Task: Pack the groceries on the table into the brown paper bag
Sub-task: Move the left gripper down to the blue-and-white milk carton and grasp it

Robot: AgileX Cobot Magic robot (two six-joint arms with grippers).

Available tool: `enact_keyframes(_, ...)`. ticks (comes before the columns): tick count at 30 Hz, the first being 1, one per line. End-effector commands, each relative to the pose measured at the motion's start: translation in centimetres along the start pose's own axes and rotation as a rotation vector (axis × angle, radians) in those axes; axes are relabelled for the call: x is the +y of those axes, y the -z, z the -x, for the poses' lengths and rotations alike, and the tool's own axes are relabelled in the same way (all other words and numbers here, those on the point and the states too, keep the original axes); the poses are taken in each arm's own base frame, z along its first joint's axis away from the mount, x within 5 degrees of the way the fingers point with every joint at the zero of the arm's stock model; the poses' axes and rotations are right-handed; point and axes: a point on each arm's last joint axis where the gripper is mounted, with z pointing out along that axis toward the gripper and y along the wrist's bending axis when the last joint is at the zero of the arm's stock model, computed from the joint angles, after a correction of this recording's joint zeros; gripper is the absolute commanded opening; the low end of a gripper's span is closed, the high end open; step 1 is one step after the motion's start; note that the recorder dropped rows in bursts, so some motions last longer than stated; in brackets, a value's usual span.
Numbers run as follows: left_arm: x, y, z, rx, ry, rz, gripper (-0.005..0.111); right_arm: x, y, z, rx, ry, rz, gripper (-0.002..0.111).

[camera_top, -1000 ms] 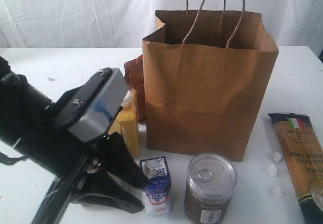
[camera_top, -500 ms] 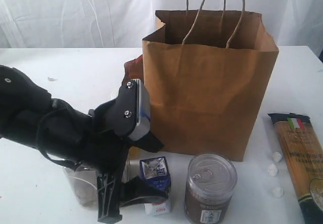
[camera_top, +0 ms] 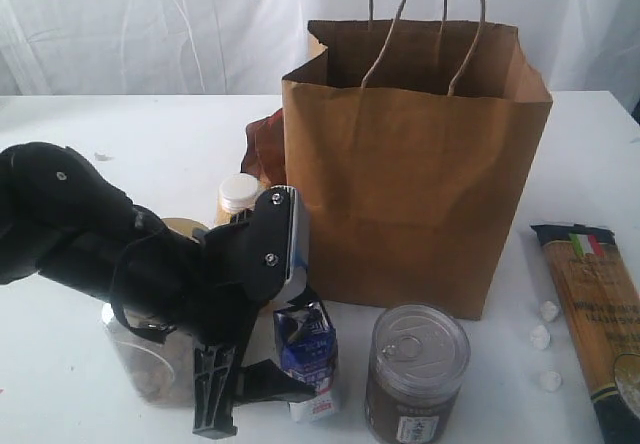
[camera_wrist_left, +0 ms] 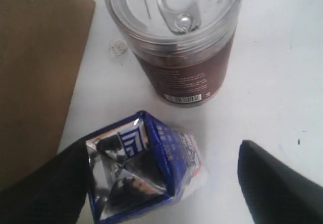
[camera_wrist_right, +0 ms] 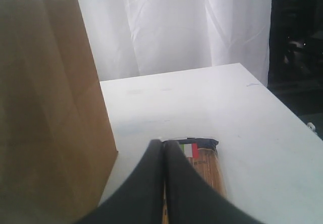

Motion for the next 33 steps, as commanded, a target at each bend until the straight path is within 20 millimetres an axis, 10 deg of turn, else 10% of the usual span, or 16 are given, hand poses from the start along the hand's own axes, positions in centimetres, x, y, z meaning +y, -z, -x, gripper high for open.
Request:
enact_keyframes(1, 0.4, 0.1, 0.3, -0.005, -0.002, 0.022, 0.081, 0.0, 0.0, 0.1, -0.005, 0.011, -0.002, 0.000)
enact_keyframes(23, 0.6, -2.2, -1.2, 0.047, 0.105, -0.018, 0.079, 0.0, 0.0, 0.1, -0.005, 0.011, -0.002, 0.000)
enact_keyframes(33, 0.8, -2.2, -1.1, 0.040, 0.124, 0.000, 0.043, 0.0, 0.0, 0.1, -0.005, 0.011, -0.002, 0.000)
